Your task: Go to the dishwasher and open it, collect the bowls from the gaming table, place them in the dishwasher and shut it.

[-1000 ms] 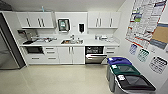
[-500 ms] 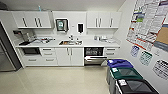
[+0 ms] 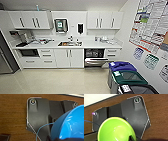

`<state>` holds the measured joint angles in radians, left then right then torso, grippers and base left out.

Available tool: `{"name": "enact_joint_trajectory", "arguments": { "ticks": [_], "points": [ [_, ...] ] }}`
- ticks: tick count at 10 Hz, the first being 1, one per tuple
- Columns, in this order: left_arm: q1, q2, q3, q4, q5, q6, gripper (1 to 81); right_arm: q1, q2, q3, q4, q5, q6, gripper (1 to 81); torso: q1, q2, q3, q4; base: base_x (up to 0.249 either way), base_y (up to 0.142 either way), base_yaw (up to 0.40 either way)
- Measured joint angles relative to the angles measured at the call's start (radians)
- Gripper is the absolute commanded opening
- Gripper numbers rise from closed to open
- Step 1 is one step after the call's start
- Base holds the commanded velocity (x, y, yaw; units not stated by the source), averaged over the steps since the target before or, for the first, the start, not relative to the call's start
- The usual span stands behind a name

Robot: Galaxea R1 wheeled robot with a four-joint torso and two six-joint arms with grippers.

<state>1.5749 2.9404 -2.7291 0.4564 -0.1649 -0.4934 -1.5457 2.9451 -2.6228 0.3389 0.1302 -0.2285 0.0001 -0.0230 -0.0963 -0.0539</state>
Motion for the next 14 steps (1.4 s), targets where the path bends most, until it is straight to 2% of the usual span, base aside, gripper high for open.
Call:
{"name": "enact_joint_trajectory", "arguments": {
  "ticks": [7, 14],
  "points": [
    [0.000, -0.004, 0.000, -0.014, -0.001, -0.001, 1.0, 0.003, 0.001, -0.004, 0.000, 0.000, 0.000, 1.0, 0.001, 0.000, 0.000, 0.000, 0.179, 0.000, 0.000],
    [0.002, -0.004, 0.000, -0.015, 0.000, -0.001, 1.0, 0.003, 0.001, -0.004, 0.000, -0.001, 0.000, 1.0, 0.001, 0.000, 0.000, 0.000, 0.122, 0.000, 0.000]
  ]
}}
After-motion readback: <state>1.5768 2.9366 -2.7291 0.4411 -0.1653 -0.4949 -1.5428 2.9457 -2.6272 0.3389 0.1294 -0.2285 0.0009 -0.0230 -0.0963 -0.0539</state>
